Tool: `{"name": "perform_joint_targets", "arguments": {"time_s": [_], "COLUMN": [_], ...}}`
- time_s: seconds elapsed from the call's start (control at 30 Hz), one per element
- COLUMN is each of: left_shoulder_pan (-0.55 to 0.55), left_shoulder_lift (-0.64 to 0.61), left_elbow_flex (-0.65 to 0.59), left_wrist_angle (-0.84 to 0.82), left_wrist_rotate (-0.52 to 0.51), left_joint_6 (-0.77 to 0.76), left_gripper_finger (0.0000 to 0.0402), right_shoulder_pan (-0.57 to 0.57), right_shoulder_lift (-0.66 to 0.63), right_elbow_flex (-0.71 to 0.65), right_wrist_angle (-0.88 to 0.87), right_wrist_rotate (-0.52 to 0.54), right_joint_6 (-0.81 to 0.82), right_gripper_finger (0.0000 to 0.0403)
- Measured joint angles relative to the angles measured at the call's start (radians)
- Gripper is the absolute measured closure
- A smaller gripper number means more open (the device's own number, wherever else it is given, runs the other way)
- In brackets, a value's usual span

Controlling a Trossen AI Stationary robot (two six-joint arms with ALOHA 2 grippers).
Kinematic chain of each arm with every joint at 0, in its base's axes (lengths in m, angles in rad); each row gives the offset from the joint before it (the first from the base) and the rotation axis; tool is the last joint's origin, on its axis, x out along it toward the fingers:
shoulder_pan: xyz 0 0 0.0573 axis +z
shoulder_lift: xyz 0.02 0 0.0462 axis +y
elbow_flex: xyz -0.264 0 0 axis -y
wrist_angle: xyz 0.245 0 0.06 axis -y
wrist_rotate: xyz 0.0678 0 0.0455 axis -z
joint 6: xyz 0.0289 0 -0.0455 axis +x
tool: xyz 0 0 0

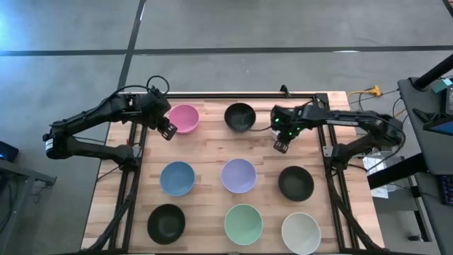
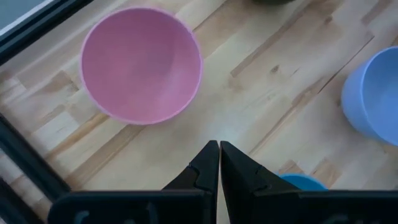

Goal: Nest bowls inside each other
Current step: Stack the top white bowl on top of the purple bowl

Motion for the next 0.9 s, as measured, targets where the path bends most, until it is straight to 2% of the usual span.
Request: {"name": "perform_joint_targets", "arguments": {"time_s": [0.27,0.5,0.67,0.9], "left_shoulder_pan": [0.000,0.000,0.000,0.000], "left_shoulder_lift": [0.002,0.002,0.002,0.002], "left_elbow_flex": [0.000,0.000,0.000,-0.001], "left_wrist_angle": [0.090,0.129,0.144,0.140], "left_wrist_rotate": [0.001,0.001,0.001,0.014], "left_joint_6": [0.000,0.000,-0.002,-0.052], "left_gripper_finger": [0.0402,0.0402,0.0402,0.0402], "right_shoulder_pan": [0.000,0.001,0.001,0.032], "right_shoulder_lift": [-0.220,-0.314,-0.318,-0.272], "right_elbow_flex": [0.136,0.194,0.136,-0.024], "right_wrist_angle": [0.012,0.025,0.021,0.023], "right_wrist_rotate": [-0.059,-0.058,-0.057,-0.060], "right_joint_6": [0.000,0.024,0.024,0.014], "right_gripper_finger": [0.0375,0.0375,0.0374,0.0373]}}
